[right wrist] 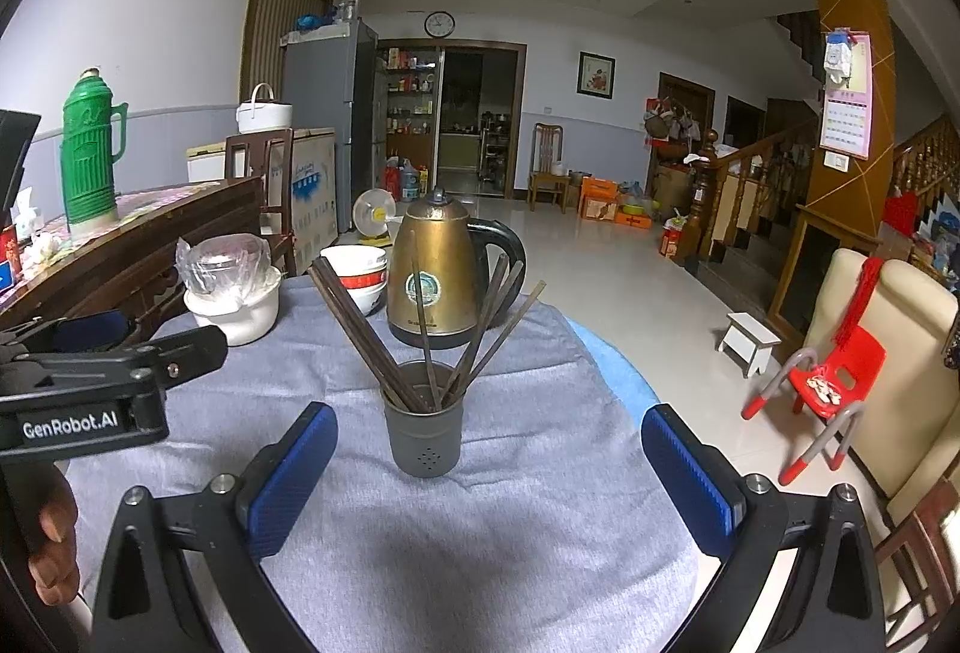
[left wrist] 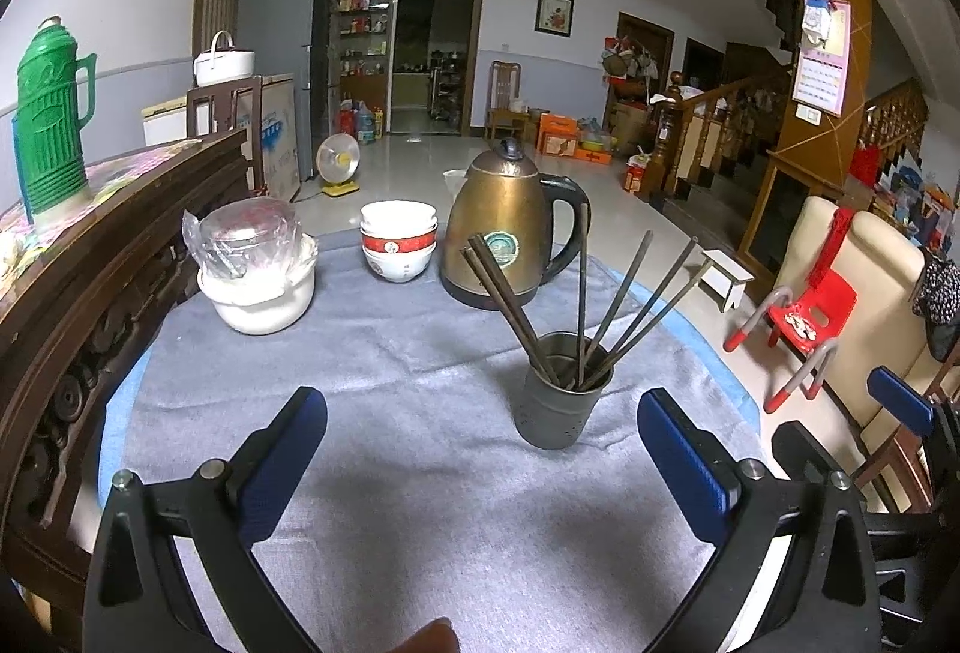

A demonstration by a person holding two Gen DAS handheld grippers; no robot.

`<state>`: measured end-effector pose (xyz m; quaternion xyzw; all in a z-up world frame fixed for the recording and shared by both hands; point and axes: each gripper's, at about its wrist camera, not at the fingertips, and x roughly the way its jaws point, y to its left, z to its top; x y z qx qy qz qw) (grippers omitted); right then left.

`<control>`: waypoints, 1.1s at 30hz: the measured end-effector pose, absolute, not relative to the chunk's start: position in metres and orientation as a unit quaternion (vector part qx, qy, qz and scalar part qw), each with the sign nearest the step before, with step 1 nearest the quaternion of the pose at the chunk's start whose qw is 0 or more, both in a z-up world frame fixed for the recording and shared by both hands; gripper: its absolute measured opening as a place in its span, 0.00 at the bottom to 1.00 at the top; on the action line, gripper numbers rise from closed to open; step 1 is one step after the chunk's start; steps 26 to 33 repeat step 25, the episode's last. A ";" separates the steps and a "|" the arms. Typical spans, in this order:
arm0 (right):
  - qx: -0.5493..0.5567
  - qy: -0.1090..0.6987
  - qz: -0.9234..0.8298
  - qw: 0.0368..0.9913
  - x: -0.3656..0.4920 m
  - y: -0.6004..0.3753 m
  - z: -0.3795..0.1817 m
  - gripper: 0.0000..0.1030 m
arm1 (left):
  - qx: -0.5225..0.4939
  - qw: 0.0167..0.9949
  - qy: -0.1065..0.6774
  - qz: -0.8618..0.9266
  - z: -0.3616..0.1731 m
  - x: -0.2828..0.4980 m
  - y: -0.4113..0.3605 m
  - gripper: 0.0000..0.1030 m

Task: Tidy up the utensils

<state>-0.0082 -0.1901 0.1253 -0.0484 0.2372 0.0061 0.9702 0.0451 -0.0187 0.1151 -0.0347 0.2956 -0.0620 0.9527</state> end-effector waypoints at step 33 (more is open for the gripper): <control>-0.049 0.238 0.005 0.970 -0.007 -0.192 0.124 1.00 | -0.038 0.948 0.307 -0.071 0.115 0.046 -0.026 1.00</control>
